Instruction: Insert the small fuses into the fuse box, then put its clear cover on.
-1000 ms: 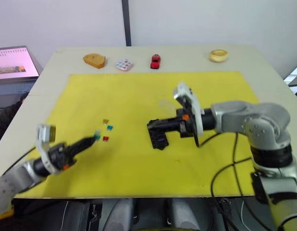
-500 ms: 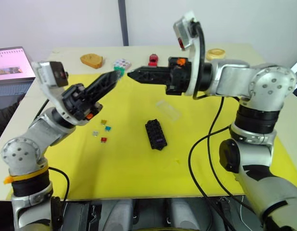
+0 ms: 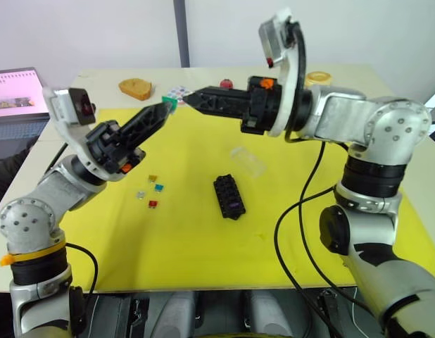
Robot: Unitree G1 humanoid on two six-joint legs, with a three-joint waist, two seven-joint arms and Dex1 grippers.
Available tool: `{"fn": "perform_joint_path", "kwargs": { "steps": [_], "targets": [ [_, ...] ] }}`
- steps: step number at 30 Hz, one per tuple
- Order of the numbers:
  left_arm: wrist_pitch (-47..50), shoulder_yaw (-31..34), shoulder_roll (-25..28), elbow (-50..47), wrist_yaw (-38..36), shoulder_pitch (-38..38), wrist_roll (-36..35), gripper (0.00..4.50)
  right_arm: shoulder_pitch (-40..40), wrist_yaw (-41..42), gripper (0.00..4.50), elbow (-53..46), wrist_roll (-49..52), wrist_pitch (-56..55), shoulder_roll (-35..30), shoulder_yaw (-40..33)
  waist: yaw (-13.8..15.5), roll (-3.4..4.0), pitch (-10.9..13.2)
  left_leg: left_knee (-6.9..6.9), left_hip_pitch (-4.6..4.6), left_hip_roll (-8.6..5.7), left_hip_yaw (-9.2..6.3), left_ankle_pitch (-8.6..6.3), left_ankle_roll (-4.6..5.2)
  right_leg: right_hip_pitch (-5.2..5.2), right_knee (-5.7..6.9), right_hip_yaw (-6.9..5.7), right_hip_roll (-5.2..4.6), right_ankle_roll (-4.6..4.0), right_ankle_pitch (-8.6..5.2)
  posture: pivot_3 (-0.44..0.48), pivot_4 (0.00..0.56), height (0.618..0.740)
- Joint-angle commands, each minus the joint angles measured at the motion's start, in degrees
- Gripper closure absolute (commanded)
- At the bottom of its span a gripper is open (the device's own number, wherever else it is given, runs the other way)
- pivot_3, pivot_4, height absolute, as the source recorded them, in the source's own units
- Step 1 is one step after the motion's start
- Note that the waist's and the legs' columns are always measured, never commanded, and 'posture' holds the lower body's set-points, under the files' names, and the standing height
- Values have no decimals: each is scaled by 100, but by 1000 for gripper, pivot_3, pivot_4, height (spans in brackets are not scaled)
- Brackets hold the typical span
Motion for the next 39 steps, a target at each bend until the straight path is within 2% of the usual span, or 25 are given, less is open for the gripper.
{"fn": "perform_joint_path", "kwargs": {
  "steps": [1,39],
  "targets": [
    [-103,50,69,-94,-59,-31,4,4500,-54,-41,2752,-64,254,-87,-9,-51,0,0,0,-1,0,0,0,0,0,0,0,0,0,0,0,0,150,740],
    [-286,-269,-146,-196,-3,-177,215,4500,82,-426,2752,-13,958,-237,-267,178,2,0,0,0,0,0,0,-1,5,1,-1,0,0,0,0,0,150,740]
  ]
}}
